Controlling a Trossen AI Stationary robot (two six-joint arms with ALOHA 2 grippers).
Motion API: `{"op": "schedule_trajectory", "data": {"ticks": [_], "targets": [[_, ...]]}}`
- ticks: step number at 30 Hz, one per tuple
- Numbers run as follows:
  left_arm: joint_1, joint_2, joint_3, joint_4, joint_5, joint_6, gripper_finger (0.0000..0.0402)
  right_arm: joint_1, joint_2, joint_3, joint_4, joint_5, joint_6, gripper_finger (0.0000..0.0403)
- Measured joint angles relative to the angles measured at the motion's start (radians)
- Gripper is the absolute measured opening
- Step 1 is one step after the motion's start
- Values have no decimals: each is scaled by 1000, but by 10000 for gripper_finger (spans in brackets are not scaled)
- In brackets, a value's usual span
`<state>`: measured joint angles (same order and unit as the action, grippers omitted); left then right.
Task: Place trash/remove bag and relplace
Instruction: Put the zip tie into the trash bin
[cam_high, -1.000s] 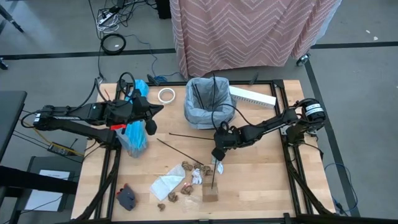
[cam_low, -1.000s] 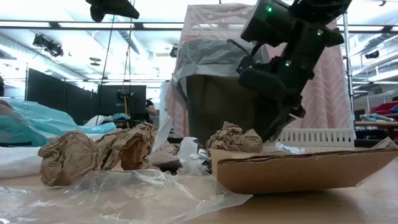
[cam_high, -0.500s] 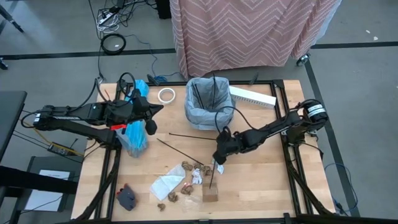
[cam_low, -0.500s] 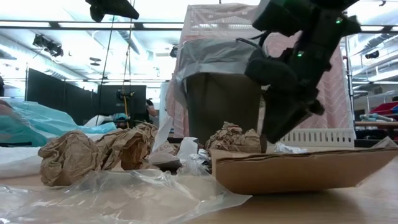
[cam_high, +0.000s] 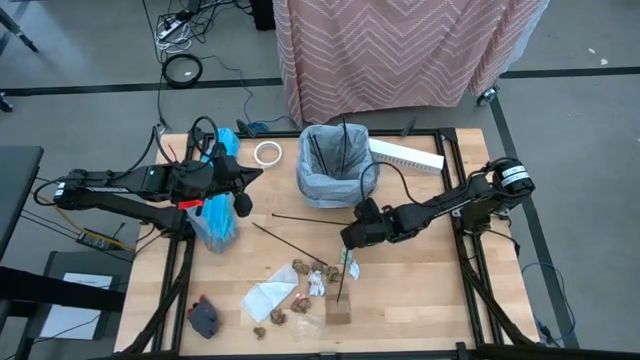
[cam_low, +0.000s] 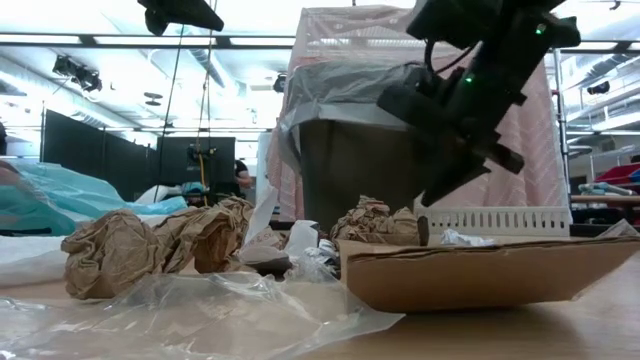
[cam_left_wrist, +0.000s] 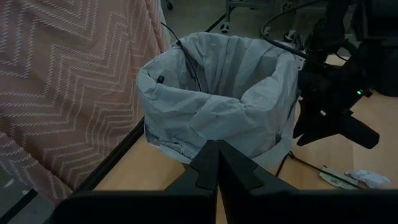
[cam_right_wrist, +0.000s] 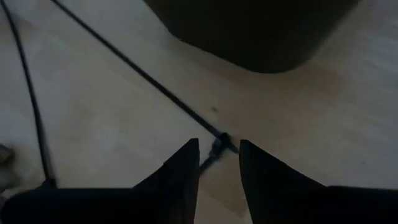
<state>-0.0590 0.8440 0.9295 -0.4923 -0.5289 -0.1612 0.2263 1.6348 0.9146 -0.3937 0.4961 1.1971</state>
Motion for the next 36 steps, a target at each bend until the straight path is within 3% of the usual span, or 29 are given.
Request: {"op": "schedule_trajectory", "data": {"ticks": [4,24,27,30,36], "targets": [[0,0,0,0,0,0,15,-15,0,-1,-39,5,15,108],[0,0,0,-5,0,23,15,-48,119,-38,210,-101,50,112],[0,0,0,-10,0,23,15,-49,130,-36,180,-114,107,86],[0,0,0,-9,0,23,15,-54,130,-36,164,-141,103,19],[0,0,0,-9,-1,25,15,-50,73,-33,168,-178,82,1]]}}
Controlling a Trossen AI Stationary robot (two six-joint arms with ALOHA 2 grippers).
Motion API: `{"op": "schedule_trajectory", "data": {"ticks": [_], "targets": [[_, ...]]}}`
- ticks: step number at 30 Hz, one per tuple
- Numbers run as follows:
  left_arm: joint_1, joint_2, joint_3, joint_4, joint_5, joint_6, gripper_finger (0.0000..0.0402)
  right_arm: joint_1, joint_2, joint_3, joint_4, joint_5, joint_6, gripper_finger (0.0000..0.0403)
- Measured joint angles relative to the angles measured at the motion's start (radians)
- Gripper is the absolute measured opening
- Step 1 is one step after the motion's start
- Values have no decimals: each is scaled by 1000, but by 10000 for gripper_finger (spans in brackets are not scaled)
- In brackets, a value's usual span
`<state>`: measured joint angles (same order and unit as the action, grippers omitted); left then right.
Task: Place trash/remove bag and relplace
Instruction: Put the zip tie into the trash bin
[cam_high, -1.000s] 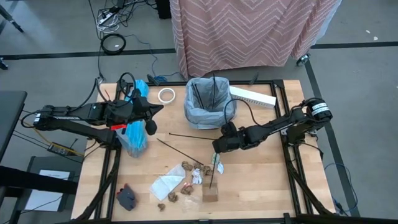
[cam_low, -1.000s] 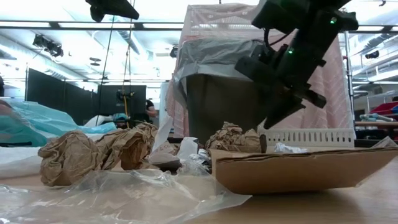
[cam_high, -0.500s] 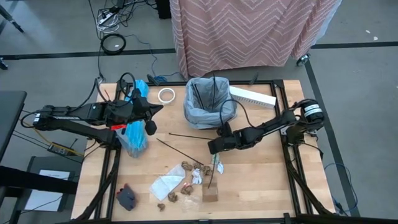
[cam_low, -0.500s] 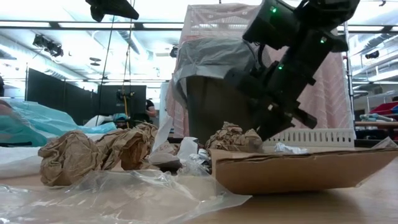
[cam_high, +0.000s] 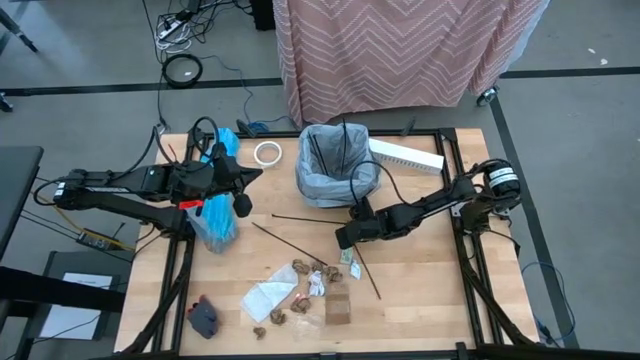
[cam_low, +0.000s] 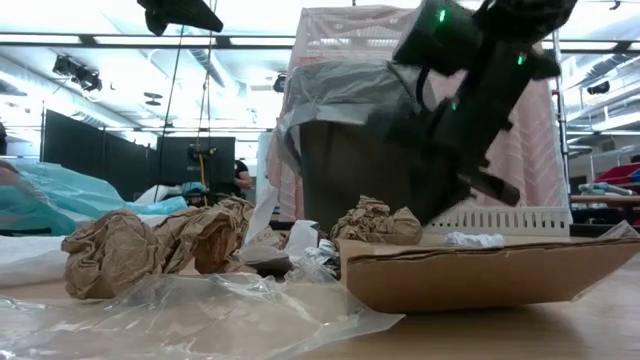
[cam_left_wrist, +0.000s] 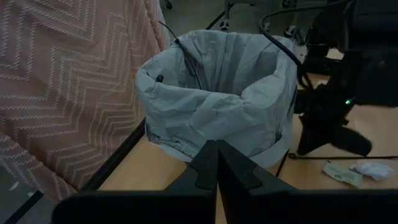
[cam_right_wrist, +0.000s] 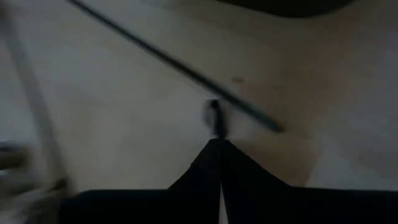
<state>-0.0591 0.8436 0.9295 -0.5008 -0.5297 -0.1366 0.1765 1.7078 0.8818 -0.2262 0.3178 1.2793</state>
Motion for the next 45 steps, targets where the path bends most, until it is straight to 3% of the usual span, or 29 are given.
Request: {"op": "schedule_trajectory", "data": {"ticks": [8,13,16,19,24,29,34,38,42,45], "targets": [[0,0,0,0,-1,1,15,40,-196,3,3,79,-33,0],[0,0,0,1,-1,-2,15,29,-186,3,-26,58,-159,7],[0,0,0,1,-1,-3,15,19,-135,3,-8,-19,-187,40],[0,0,0,1,-1,-4,15,19,-79,3,5,-31,-190,90],[0,0,0,-1,-1,-2,15,18,-10,3,20,7,-147,166],[0,0,0,-1,-2,-1,15,3,15,3,41,59,-126,191],[0,0,0,-5,-2,1,15,-28,46,4,63,68,-124,166],[0,0,0,-16,-2,1,15,-39,77,4,112,24,-122,109],[0,0,0,-33,-2,1,15,-39,87,5,123,-17,-88,21],[0,0,0,-51,-2,1,15,-39,72,3,117,-28,-83,7]]}}
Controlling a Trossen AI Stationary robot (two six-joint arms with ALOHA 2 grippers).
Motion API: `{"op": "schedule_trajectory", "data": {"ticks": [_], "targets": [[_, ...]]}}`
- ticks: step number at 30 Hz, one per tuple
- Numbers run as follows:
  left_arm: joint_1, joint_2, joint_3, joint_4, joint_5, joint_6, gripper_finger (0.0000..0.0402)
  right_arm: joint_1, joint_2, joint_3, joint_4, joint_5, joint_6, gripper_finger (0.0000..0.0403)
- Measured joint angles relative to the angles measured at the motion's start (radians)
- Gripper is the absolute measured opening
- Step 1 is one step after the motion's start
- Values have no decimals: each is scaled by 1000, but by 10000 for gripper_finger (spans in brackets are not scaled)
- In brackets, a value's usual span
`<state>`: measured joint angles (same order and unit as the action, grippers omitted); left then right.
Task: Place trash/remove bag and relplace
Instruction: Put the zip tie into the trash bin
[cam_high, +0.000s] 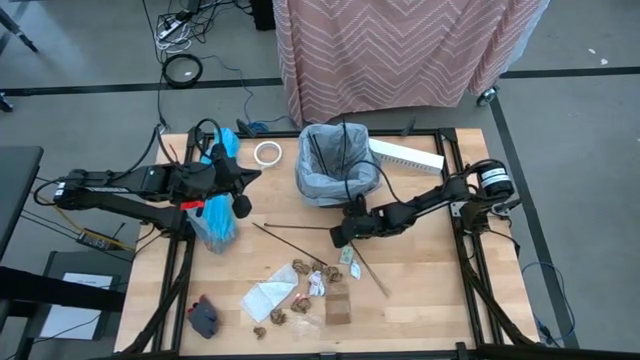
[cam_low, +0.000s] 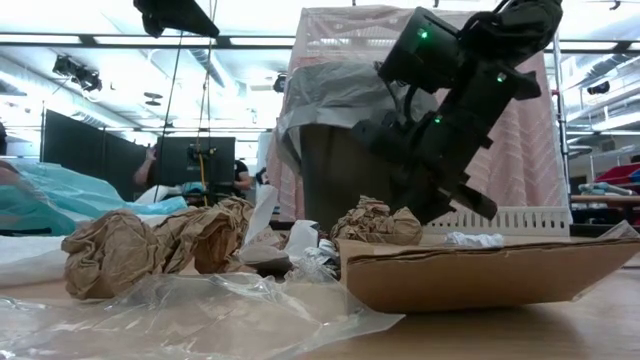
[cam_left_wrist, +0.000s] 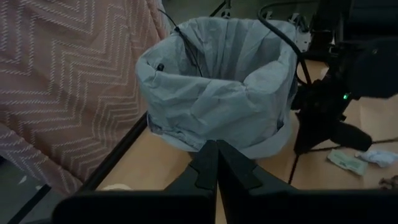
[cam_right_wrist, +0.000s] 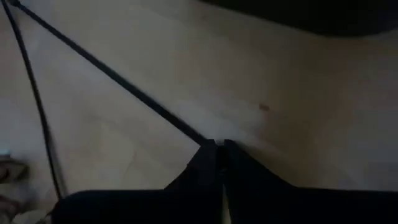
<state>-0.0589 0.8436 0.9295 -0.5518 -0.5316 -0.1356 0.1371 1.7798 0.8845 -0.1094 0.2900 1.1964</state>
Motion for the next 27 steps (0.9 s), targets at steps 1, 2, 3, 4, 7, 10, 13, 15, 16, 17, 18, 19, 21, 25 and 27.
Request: {"op": "schedule_trajectory", "data": {"ticks": [1,2,3,4,7,10,13,15,16,17,18,19,21,25,27], "targets": [[0,0,0,-5,0,0,15,0,-10,0,-3,-3,0,5],[0,0,0,-9,0,0,15,0,-26,-1,-11,-5,-3,5],[0,0,0,-8,0,0,15,1,-43,-1,-11,-5,-3,4],[0,0,0,-7,0,0,15,0,-62,-1,-7,-4,-3,4],[0,0,0,-8,0,0,15,0,-118,0,-9,-1,-9,3],[0,0,0,-9,0,0,15,0,-190,0,17,1,-30,2],[0,0,0,-8,0,-1,15,0,-272,0,55,2,-81,1],[0,0,0,-8,0,-5,15,0,-334,0,84,17,-111,1],[0,0,0,-8,0,-5,15,0,-367,0,110,25,-135,1],[0,0,0,-8,0,-5,15,0,-396,0,146,30,-177,1],[0,0,0,-6,0,-6,15,0,-426,0,203,30,-242,1],[0,0,0,-6,0,-10,15,0,-451,0,270,28,-303,1],[0,0,0,-4,0,-27,15,0,-496,0,431,16,-429,1],[0,0,0,-1,0,-35,15,-8,-547,0,727,11,-627,1],[0,0,0,0,0,-53,15,-13,-558,0,841,2,-692,0]]}}
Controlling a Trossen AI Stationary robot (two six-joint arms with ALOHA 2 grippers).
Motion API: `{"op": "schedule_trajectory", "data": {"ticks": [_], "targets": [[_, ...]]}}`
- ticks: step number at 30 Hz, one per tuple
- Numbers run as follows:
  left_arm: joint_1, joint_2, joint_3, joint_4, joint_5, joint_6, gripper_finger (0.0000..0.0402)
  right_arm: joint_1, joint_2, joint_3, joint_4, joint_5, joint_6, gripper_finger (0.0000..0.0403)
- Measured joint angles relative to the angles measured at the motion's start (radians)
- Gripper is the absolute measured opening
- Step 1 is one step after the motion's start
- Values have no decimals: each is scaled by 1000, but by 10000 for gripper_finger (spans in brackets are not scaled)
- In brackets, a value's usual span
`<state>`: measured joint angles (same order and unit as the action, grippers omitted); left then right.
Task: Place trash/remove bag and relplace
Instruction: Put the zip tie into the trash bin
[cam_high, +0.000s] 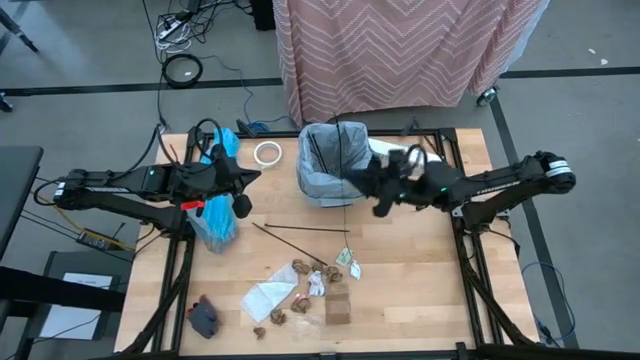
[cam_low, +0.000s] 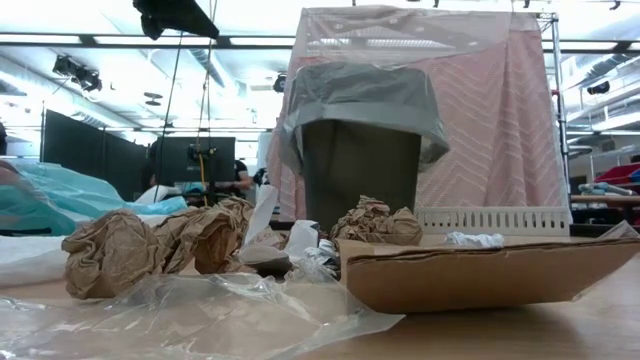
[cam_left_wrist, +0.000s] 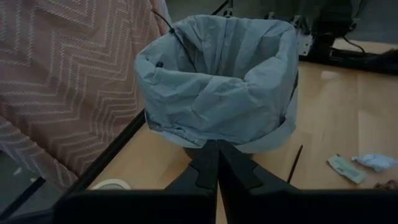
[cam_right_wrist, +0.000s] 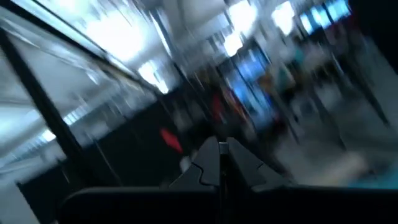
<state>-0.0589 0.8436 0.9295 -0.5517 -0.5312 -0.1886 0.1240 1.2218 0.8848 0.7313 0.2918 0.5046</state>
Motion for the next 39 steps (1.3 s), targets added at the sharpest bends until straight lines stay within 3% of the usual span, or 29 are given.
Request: {"op": "schedule_trajectory", "data": {"ticks": [8,15,39], "targets": [[0,0,0,1,0,-7,15,-4,2,0,294,-152,-101,0],[0,0,0,7,0,-7,15,-6,2,0,428,-173,-163,0],[0,1,0,6,0,-7,15,-64,3,0,506,-210,-161,0]]}}
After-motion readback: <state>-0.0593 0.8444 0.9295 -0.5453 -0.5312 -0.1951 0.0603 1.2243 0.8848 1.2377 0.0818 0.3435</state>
